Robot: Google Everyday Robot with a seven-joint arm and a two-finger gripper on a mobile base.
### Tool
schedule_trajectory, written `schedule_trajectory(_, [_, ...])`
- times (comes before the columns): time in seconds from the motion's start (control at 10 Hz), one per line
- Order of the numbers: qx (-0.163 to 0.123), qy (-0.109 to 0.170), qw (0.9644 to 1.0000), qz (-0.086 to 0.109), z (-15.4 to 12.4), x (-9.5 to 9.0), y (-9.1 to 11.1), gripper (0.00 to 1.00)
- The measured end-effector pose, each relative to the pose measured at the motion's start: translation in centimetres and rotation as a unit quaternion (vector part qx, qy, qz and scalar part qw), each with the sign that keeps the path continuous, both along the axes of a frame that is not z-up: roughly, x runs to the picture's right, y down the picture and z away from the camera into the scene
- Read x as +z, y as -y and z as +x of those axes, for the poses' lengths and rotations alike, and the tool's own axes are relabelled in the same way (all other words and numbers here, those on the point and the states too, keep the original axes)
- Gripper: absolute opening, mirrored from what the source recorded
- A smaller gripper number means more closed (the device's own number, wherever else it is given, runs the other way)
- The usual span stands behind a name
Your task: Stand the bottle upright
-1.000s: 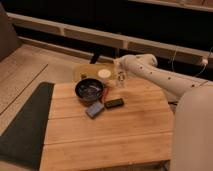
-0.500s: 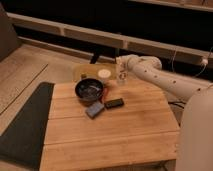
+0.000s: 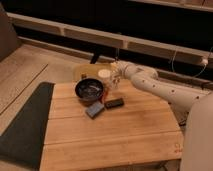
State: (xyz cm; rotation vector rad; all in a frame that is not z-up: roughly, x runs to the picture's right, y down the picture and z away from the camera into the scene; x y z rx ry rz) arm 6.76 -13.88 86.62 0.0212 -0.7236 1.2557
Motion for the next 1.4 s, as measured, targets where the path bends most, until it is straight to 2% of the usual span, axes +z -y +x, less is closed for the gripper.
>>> schedule_trajectory(0.4, [-0.004, -0.004, 1.0, -0.003, 0.6, 0.0, -0.8, 0.0])
schedule_trajectory(0.7, [-0.009, 0.013, 0.9999, -0.007, -1.5, 1.1, -1.8, 0.0])
schedule_trajectory(0.9, [-0.018, 0.014, 0.9997, -0.009, -2.2, 1.4, -2.4, 0.0])
schedule_trajectory(1.4, [-0.037, 0.01, 0.9992, -0.013, -2.2, 1.1, -3.0, 0.0])
